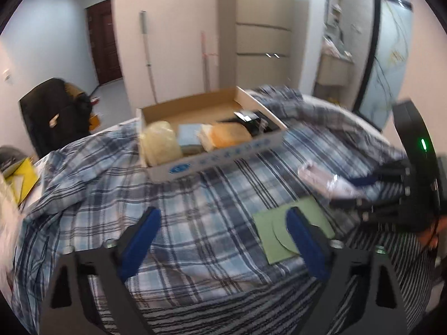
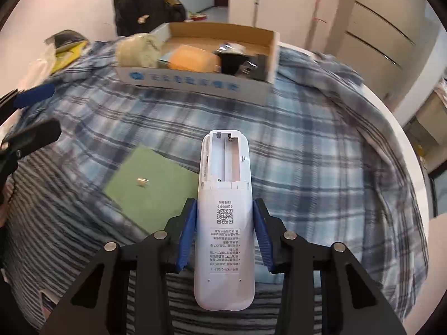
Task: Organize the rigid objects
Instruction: 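Grasp the white remote-shaped device on the shirt with the right gripper, then grasp the green felt pouch with the left gripper while the right gripper holds the white device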
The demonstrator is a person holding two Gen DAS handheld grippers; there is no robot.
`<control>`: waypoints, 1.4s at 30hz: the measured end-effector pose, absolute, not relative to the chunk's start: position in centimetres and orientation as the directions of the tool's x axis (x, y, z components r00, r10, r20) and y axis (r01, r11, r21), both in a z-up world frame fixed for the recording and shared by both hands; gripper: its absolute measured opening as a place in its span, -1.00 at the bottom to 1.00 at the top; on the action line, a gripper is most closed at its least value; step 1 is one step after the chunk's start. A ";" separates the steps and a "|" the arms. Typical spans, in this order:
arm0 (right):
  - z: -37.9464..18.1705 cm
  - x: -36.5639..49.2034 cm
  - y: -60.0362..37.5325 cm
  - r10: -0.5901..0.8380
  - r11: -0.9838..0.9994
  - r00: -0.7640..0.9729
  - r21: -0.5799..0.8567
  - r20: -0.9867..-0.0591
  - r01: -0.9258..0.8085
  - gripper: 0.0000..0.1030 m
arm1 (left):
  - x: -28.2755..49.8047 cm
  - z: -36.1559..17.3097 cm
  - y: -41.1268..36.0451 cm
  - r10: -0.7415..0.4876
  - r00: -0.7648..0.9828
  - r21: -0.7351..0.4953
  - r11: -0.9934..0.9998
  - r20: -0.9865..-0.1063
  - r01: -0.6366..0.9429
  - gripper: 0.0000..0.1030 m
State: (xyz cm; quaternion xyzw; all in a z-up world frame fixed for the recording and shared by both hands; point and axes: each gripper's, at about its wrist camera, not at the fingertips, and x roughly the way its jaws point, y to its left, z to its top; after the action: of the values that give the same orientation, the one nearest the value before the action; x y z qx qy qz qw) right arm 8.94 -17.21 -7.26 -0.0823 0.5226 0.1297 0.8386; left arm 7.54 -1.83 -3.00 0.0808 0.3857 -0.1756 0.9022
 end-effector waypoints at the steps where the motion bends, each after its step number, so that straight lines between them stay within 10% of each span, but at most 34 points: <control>1: -7.5 9.2 -17.8 0.121 0.958 0.415 -0.003 -0.902 -0.285 -0.24 | 7.6 -3.2 -2.2 -0.249 0.639 0.022 0.923 -0.728 0.385 0.60; 5: -8.7 10.3 -19.0 0.103 0.970 0.395 0.004 -0.913 -0.244 -0.23 | 8.9 -4.1 -2.8 -0.232 0.615 0.026 0.924 -0.753 0.381 0.14; 9: -8.6 10.0 -18.8 0.122 0.968 0.412 0.017 -0.903 -0.250 0.21 | 9.8 -4.6 -2.5 -0.229 0.600 0.007 0.931 -0.767 0.365 0.03; 15: -6.0 6.5 -18.0 0.236 0.935 0.478 0.063 -0.846 -0.349 0.22 | 11.6 -5.6 -3.4 -0.203 0.576 0.037 0.925 -0.791 0.377 -0.09; 19: -6.8 5.5 -15.6 0.290 0.889 0.382 0.099 -0.877 -0.448 -0.33 | 14.1 -6.7 -5.2 -0.214 0.540 0.043 0.905 -0.814 0.424 -0.13; 24: -8.4 5.4 -14.4 0.244 0.884 0.331 0.069 -0.912 -0.463 -0.55 | 15.3 -7.8 -5.1 -0.224 0.511 0.007 0.912 -0.830 0.411 -0.27; 42: -8.5 14.4 -12.0 0.196 0.928 0.442 0.020 -0.875 -0.372 -0.60 | 14.3 -6.8 -2.6 -0.221 0.538 0.002 0.924 -0.813 0.383 -0.31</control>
State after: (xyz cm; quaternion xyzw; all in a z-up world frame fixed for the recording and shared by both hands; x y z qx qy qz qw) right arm 14.43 -12.01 -8.48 -0.0879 0.5006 0.1683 0.8446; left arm 14.29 -2.57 -6.83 0.0899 0.4484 -0.1731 0.8723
